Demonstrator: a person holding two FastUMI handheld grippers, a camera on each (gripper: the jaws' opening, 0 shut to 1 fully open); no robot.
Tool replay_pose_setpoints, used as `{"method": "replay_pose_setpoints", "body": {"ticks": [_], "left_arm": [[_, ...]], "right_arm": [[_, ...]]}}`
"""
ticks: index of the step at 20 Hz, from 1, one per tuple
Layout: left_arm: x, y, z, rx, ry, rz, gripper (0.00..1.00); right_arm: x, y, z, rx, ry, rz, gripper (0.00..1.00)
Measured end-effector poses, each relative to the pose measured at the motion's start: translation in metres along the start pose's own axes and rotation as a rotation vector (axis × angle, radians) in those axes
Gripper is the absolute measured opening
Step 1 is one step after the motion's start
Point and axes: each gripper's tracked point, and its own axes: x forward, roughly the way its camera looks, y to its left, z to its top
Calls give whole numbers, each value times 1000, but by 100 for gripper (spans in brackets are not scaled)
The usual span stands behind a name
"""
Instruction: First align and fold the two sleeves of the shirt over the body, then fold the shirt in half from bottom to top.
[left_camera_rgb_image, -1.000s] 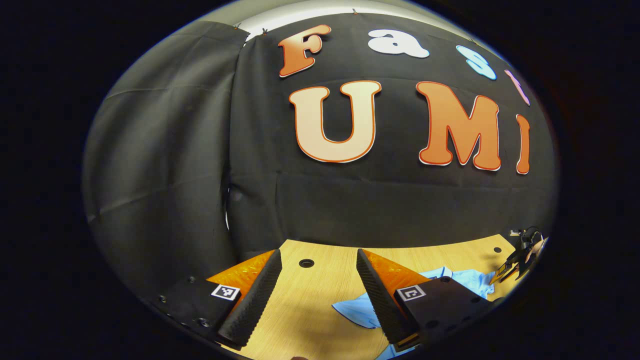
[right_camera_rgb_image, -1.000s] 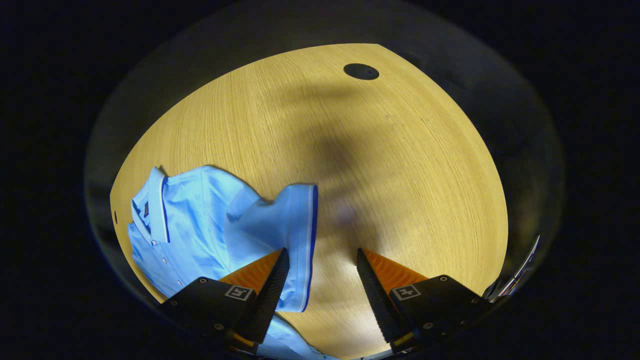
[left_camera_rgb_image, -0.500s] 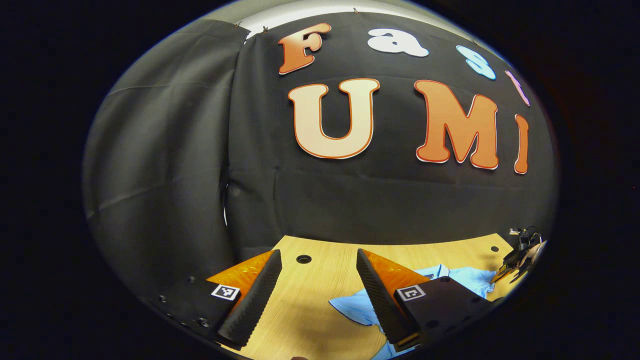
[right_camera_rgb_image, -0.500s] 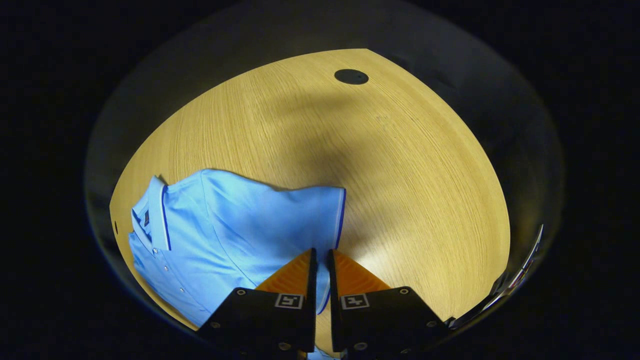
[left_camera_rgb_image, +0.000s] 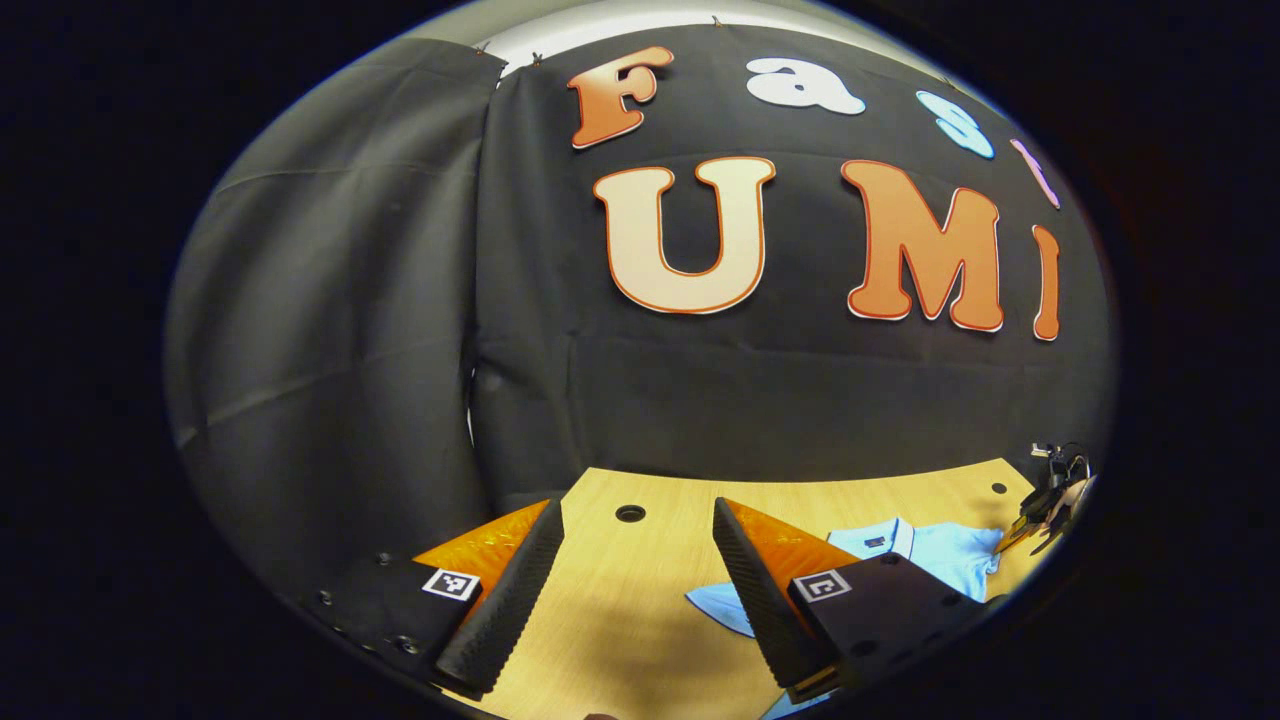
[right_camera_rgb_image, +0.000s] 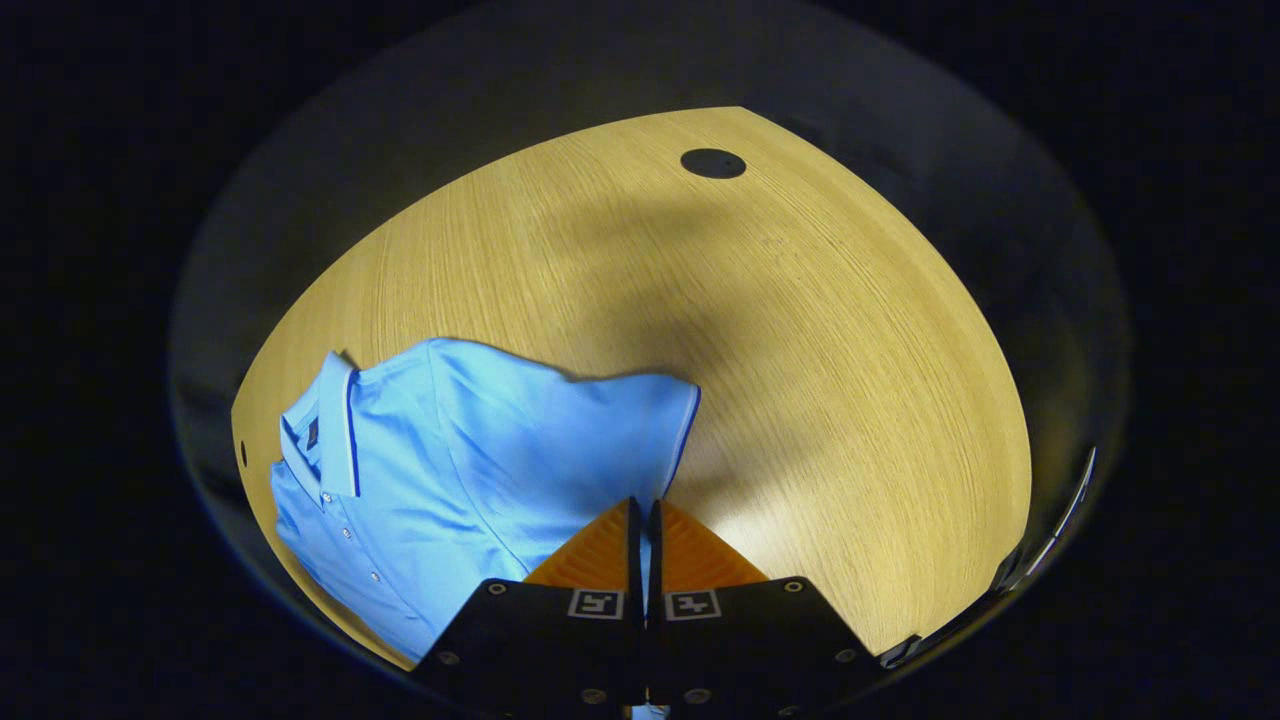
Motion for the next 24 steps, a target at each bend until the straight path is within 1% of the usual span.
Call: {"method": "replay_pose_setpoints", "body": {"ticks": [1,2,3,6,7,8,9,12,14,17,19,20,22,23,24], "left_arm": [[0,4,1,-7,-1,-2,100],[-1,7,4,-17,-5,-5,98],[-2,10,6,-26,-9,-7,98],[0,22,8,-34,-18,-14,98],[0,25,10,-31,-22,-15,95],[1,30,12,-31,-27,-17,95],[2,34,14,-31,-31,-20,98],[6,45,20,-36,-44,-29,98],[9,53,22,-40,-47,-35,98],[13,59,22,-49,-48,-49,98],[15,65,19,-49,-45,-50,98],[16,68,18,-51,-44,-48,100],[18,78,15,-62,-36,-40,100],[19,82,13,-69,-29,-35,98],[18,85,10,-77,-23,-32,100]], "right_arm": [[-5,5,0,-5,-9,-2,1],[-13,11,2,-11,-18,2,1],[-21,18,4,-14,-28,11,1],[-51,43,11,-11,-59,60,0],[-59,49,14,-25,-80,64,1],[-68,56,16,-49,-99,65,1],[-75,64,16,-75,-113,64,1],[-94,93,12,-141,-147,76,0],[-104,118,4,-173,-149,104,0],[-110,156,-12,-207,-139,145,1],[-111,173,-20,-253,-142,146,1],[-110,182,-24,-274,-141,145,1],[-107,198,-33,-305,-127,149,1],[-104,205,-37,-319,-120,149,1],[-102,212,-42,-333,-114,151,1]]}}
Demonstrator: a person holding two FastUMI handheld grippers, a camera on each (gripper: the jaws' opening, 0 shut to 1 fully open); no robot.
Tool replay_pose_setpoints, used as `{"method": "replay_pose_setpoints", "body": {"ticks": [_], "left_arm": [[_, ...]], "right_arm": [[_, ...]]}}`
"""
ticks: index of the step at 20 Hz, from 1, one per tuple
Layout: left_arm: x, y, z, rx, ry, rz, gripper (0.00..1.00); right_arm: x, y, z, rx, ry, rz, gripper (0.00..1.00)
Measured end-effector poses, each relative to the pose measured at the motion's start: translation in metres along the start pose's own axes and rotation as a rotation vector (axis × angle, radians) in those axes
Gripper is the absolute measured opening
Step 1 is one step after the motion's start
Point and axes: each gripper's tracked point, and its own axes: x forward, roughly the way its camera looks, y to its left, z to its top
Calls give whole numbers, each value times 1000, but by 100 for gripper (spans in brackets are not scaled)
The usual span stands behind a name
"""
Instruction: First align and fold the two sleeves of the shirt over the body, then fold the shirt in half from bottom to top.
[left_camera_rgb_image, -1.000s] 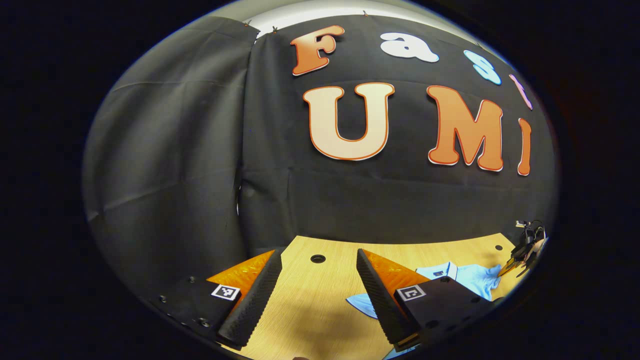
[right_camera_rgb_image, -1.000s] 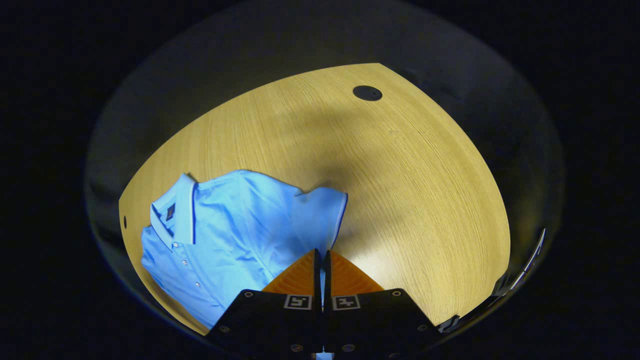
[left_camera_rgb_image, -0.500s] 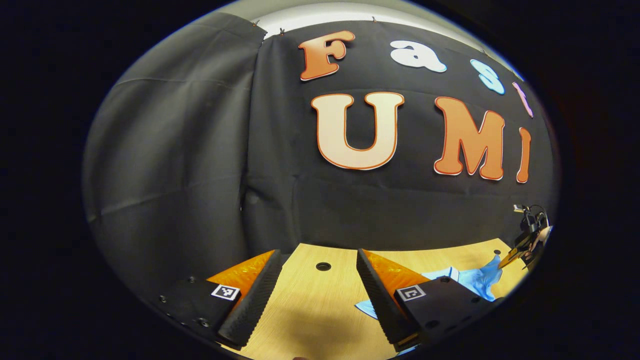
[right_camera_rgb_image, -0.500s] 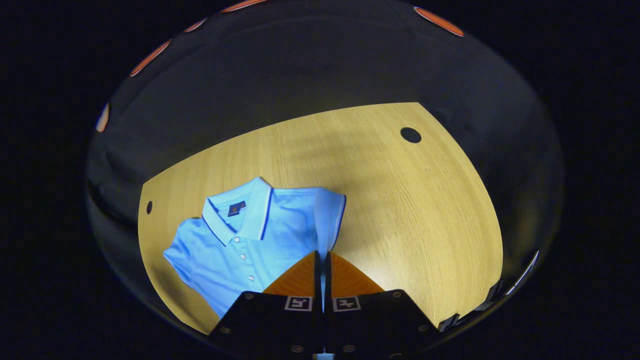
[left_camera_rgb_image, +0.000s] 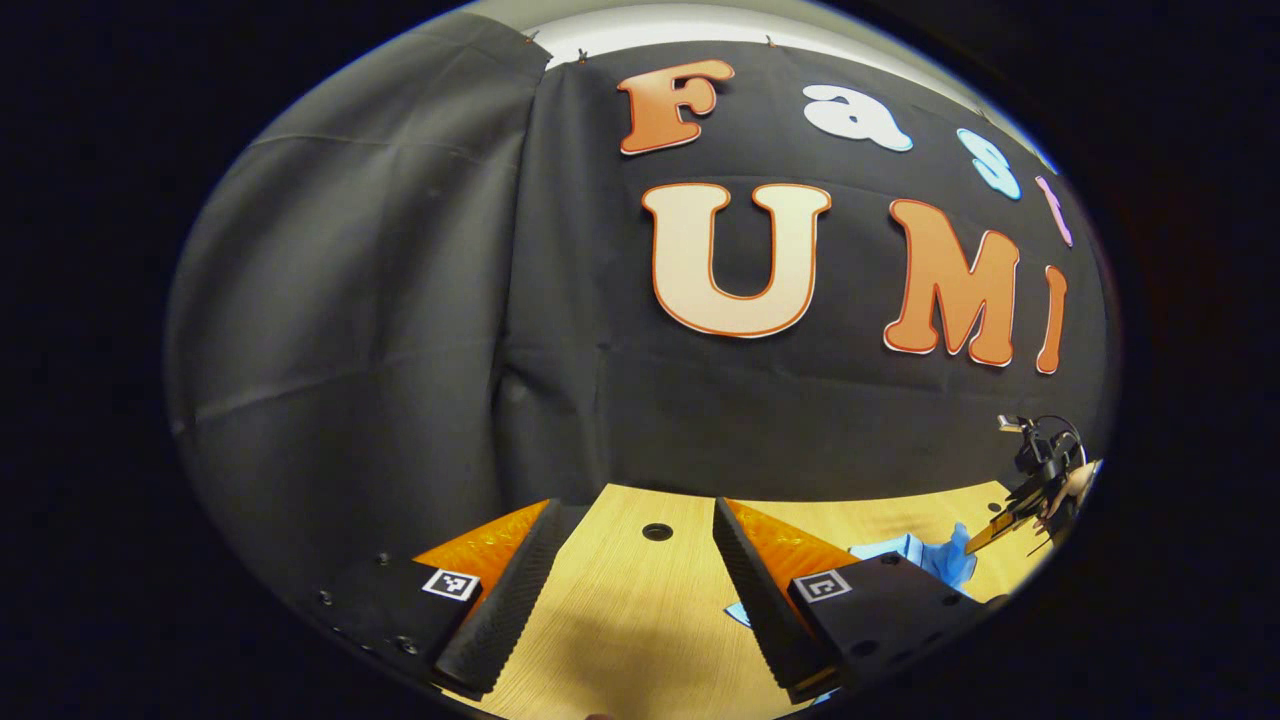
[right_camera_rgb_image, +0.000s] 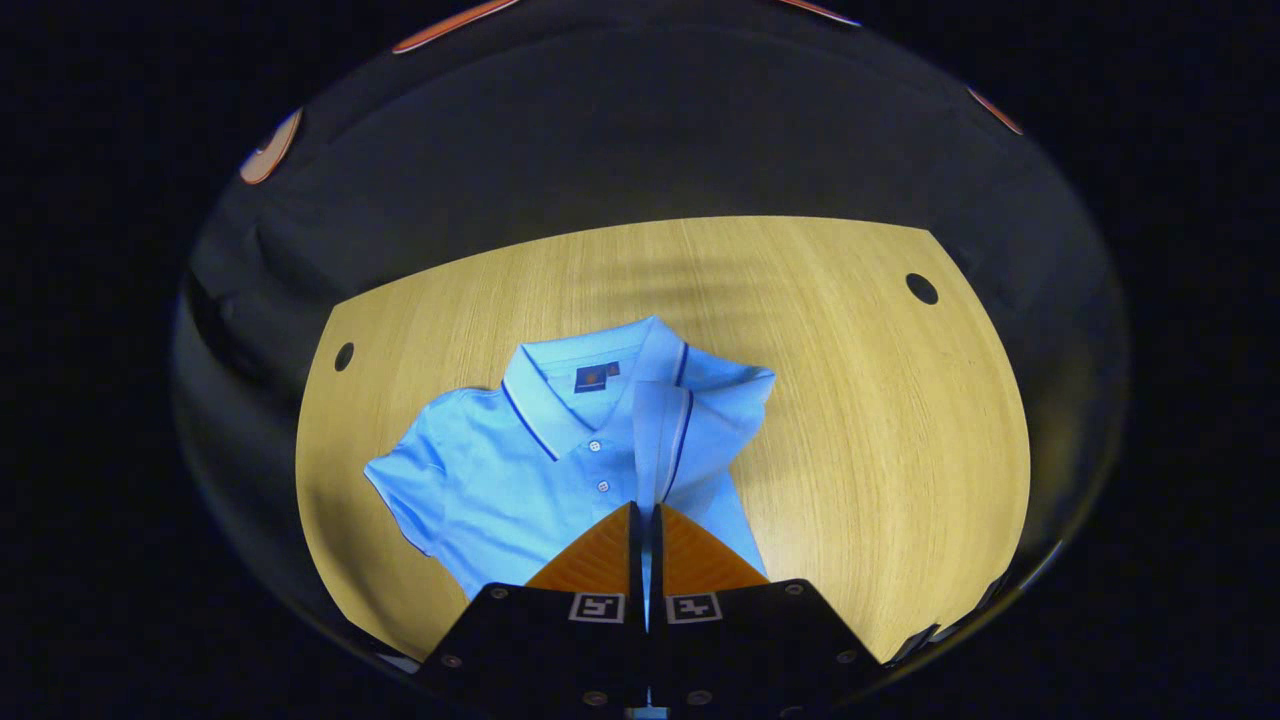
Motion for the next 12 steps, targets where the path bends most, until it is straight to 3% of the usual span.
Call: {"method": "replay_pose_setpoints", "body": {"ticks": [7,12], "left_arm": [[-2,13,-4,6,13,25,98],[-1,7,-11,6,29,23,98]], "right_arm": [[21,53,-21,-79,52,57,2],[20,82,-34,-102,77,138,12]]}}
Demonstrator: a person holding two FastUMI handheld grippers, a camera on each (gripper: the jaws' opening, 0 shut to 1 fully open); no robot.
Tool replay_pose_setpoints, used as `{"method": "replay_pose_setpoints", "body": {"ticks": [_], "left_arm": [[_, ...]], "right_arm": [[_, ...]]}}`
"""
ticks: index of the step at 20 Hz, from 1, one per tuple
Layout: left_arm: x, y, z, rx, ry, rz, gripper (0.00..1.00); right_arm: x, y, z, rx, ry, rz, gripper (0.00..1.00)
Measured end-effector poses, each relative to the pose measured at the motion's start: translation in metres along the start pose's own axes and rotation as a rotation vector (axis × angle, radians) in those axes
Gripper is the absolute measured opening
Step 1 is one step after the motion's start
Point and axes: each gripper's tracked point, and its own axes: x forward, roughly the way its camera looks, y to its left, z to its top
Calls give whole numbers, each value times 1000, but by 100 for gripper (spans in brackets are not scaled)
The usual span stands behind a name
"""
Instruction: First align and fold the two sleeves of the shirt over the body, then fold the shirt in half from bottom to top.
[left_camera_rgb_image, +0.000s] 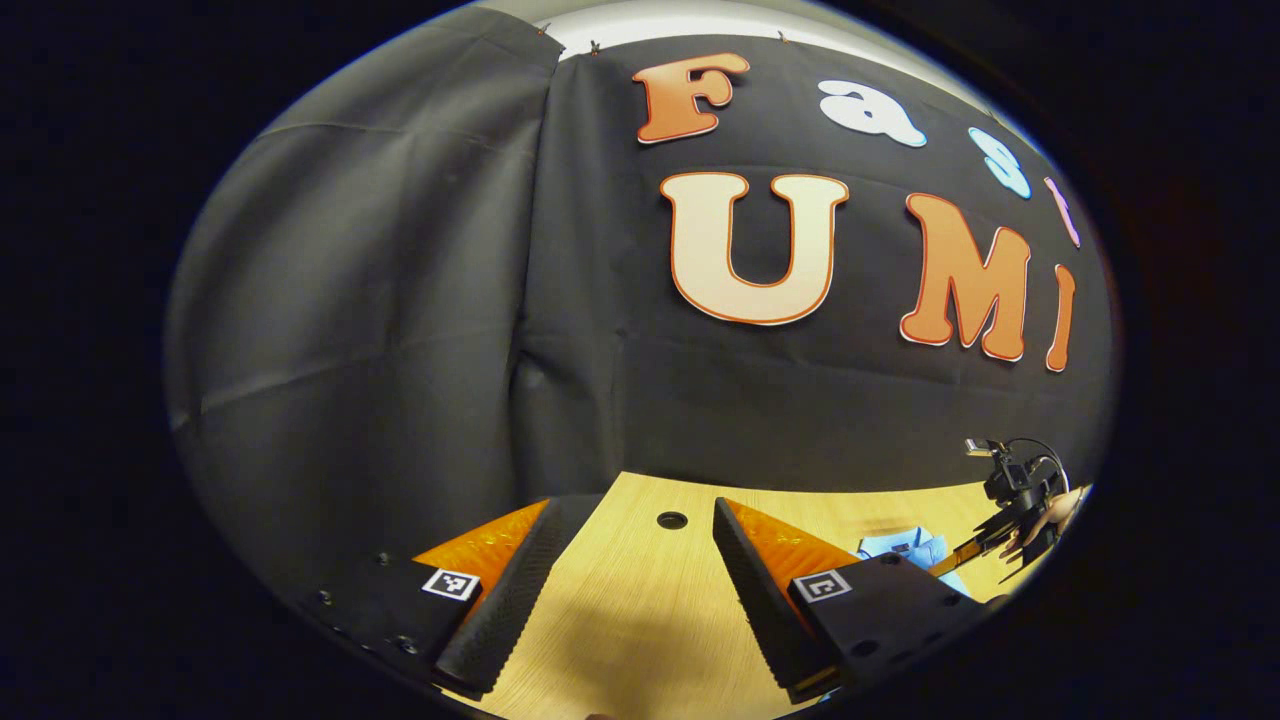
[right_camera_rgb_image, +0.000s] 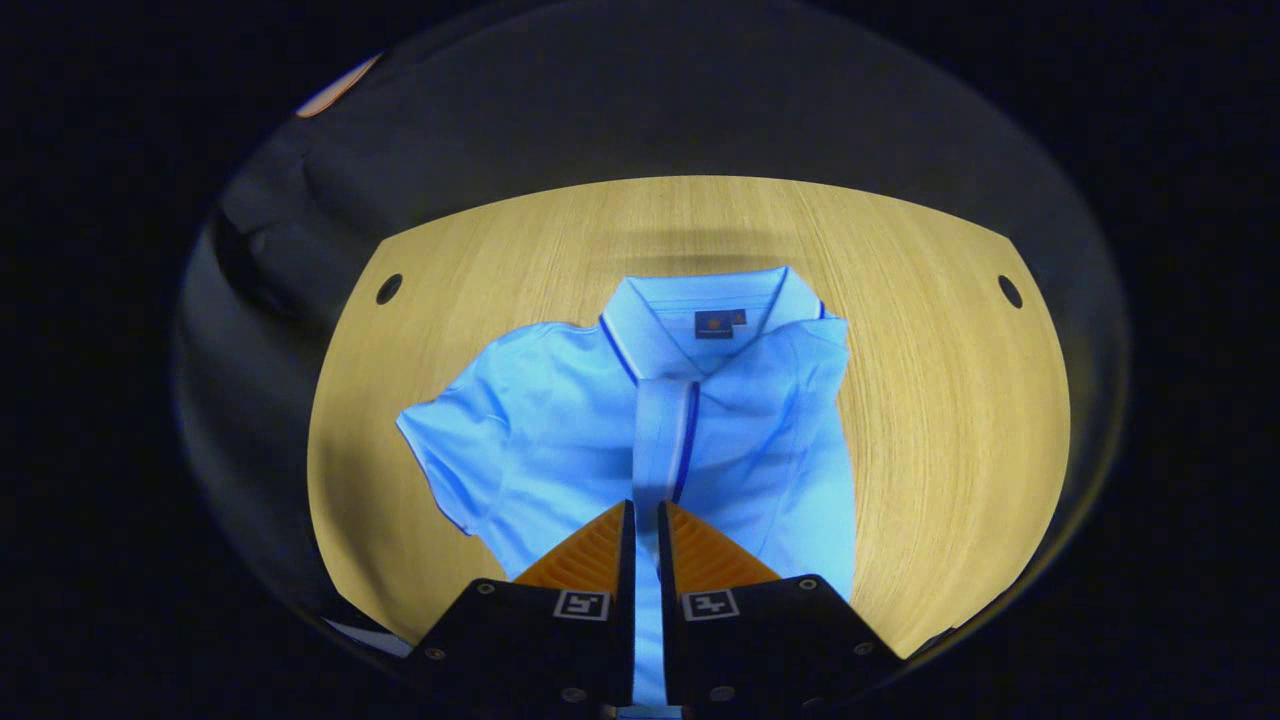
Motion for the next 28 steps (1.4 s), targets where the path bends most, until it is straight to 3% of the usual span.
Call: {"method": "replay_pose_setpoints", "body": {"ticks": [3,4,7,8,13,16,19,23,28], "left_arm": [[1,-11,0,1,7,-11,98],[1,-16,0,4,9,-17,98],[4,-37,-4,9,33,-43,98],[7,-45,-8,10,46,-54,98],[18,-84,-33,-5,144,-84,98],[27,-109,-59,-40,230,-108,100],[41,-129,-93,-37,376,-139,98],[54,-150,-134,-52,561,-173,100],[86,-170,-198,-55,740,-151,100]], "right_arm": [[-5,4,3,-13,-28,25,19],[-9,3,4,-19,-38,22,39],[-21,-4,6,-2,-73,13,80],[-26,-7,8,9,-87,14,99],[-56,-36,17,23,-195,-30,98],[-71,-48,10,58,-226,-16,98],[-73,-60,-5,102,-217,28,98],[-67,-93,-26,155,-184,21,98],[-62,-125,-51,211,-145,33,98]]}}
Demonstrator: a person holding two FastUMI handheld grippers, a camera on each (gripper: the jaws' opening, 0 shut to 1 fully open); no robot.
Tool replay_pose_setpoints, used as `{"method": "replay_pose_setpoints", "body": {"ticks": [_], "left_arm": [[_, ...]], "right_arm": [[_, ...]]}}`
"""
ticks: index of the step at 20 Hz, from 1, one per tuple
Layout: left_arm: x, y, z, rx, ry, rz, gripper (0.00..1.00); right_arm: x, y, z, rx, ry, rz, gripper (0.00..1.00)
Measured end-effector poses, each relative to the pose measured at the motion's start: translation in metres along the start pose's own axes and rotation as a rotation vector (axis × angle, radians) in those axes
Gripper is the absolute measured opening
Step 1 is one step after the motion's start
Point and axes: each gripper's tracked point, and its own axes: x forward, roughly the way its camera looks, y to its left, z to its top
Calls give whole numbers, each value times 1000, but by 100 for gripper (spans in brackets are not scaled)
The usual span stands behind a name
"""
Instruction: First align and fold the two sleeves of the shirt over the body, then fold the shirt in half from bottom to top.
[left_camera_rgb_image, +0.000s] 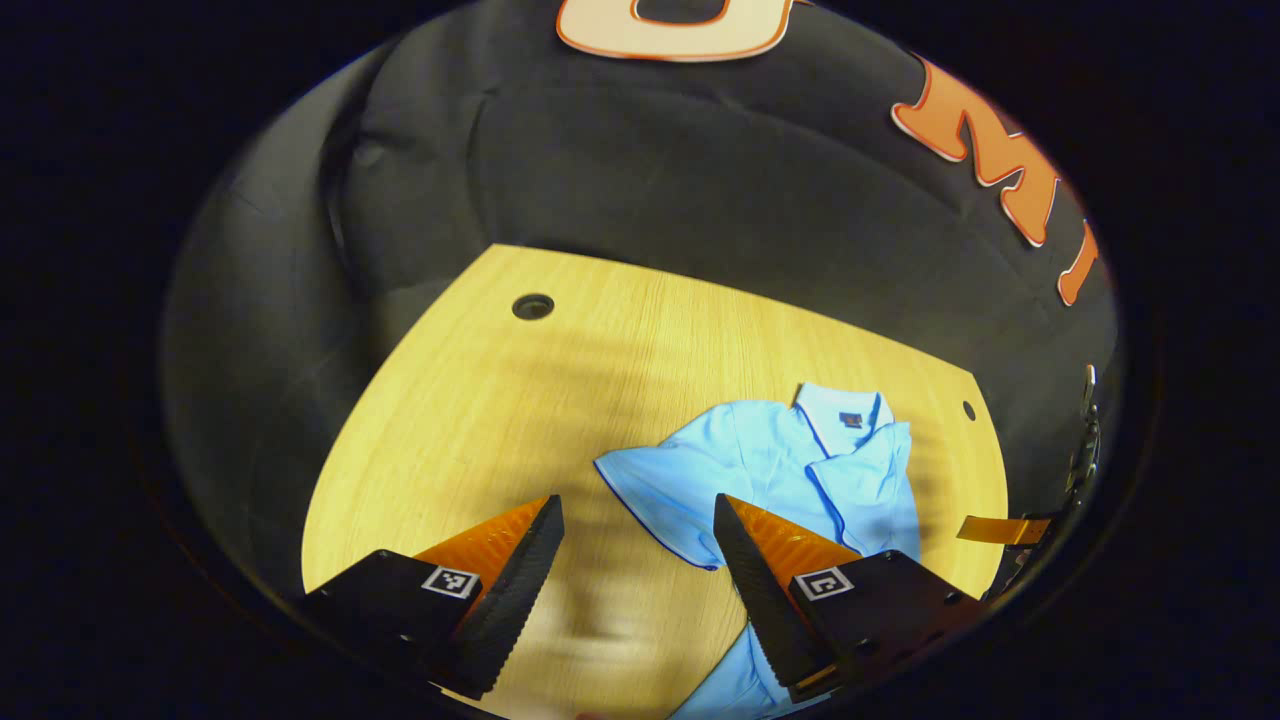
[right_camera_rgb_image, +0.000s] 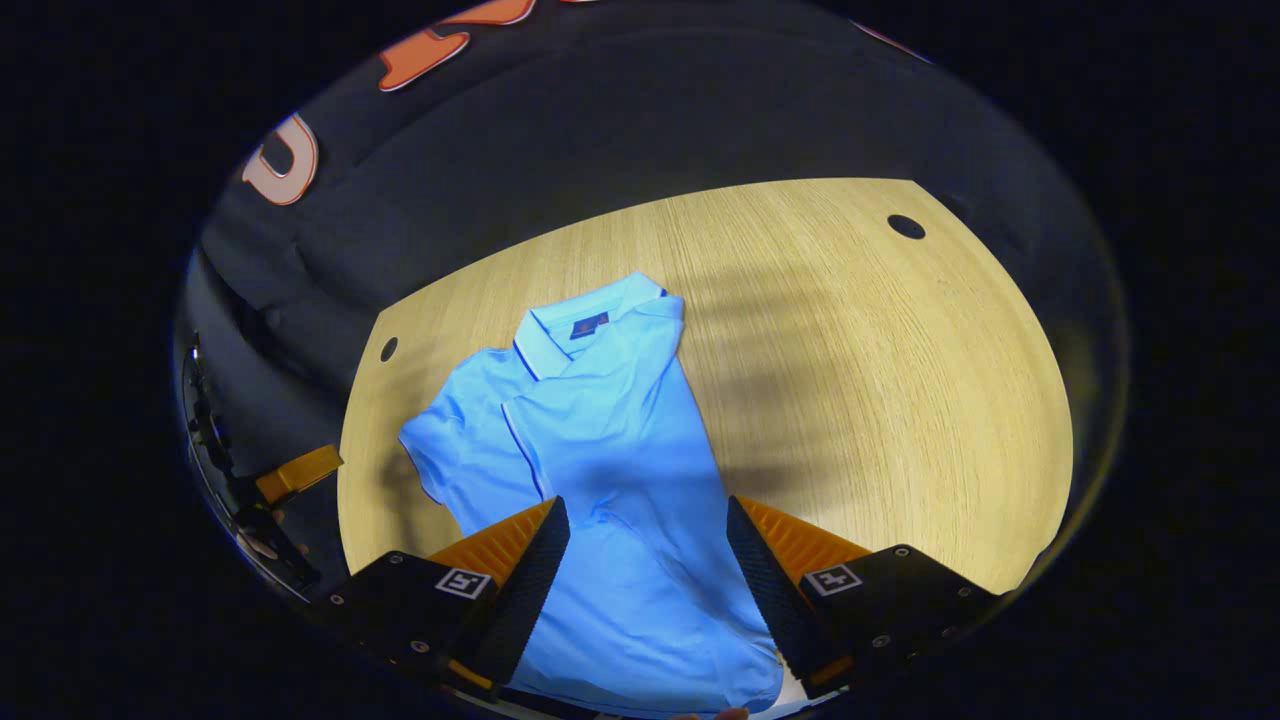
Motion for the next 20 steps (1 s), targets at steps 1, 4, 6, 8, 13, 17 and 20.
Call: {"method": "replay_pose_setpoints", "body": {"ticks": [1,4,6,8,13,17,20], "left_arm": [[12,0,-5,-18,29,4,100],[44,-3,-24,-96,129,21,96],[57,1,-34,-140,181,46,99],[65,2,-40,-157,210,61,99],[81,2,-50,-142,259,106,99],[90,2,-55,-139,280,138,99],[89,1,-55,-116,293,157,96]], "right_arm": [[1,-5,-4,16,11,5,98],[3,-26,-13,58,40,11,98],[4,-41,-18,70,54,2,98],[5,-52,-20,91,68,2,98],[10,-68,-25,129,98,6,98],[12,-73,-24,136,105,9,98],[13,-74,-25,143,112,9,98]]}}
